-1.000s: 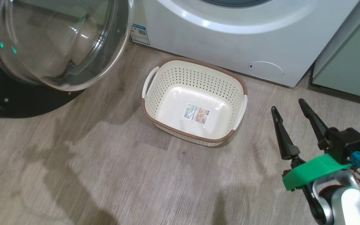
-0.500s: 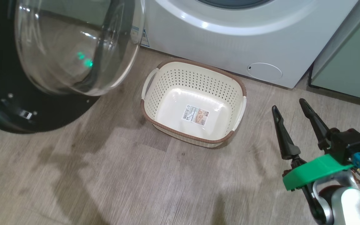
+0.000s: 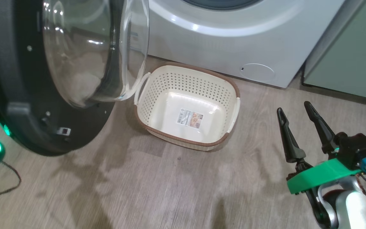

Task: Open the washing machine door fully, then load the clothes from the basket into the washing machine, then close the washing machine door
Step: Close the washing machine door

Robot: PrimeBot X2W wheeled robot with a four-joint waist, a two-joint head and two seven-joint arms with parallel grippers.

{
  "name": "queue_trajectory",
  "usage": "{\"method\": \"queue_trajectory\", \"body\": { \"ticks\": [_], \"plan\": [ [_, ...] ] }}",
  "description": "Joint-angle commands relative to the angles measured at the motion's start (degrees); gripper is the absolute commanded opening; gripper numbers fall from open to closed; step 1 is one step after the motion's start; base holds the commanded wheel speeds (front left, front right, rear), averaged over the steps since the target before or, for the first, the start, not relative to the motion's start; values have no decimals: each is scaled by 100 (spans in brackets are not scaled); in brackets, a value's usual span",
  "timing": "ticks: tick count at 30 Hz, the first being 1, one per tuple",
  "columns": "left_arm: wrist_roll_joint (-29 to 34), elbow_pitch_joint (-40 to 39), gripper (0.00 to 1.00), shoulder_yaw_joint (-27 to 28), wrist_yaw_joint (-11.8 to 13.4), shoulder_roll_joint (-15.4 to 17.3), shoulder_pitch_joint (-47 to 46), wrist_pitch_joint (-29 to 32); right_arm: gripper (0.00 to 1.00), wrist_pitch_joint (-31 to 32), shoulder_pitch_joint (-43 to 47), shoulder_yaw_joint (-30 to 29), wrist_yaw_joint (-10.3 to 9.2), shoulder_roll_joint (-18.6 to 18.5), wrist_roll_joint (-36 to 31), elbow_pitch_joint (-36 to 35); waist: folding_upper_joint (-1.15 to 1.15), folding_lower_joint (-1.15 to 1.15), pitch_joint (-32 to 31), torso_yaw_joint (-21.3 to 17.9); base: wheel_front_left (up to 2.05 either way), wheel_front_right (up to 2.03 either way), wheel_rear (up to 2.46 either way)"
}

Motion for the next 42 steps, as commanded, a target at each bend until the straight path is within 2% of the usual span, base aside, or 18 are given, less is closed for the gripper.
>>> {"method": "queue_trajectory", "body": {
  "ticks": [1, 12, 21, 32, 42],
  "plan": [
    [-45, -363, 0, 120, -52, 143, -30, 98, 100, -93, -236, 147, 0, -34, 40, -155, 0, 0, 2, -70, 0, 0, 0],
    [-57, -1358, 0, -57, -52, -389, 583, 244, 100, -332, -232, 184, 0, -34, 207, 69, 0, 0, -111, -539, 0, 0, 0],
    [-8, -1817, 0, -263, -48, -622, 795, 313, 100, -453, -195, 216, 0, -34, 306, 160, 0, 0, -175, -975, 0, 0, 0],
    [78, -1970, 0, -463, 20, -739, 736, 331, 100, -623, -172, 278, 0, -34, 440, 286, 0, 0, -164, -1901, 0, 0, 0],
    [94, -1946, 0, -468, 46, -772, 575, 266, 100, -751, -183, 273, 0, -34, 515, 379, 0, 0, -89, -2340, 0, 0, 0]
  ]
}}
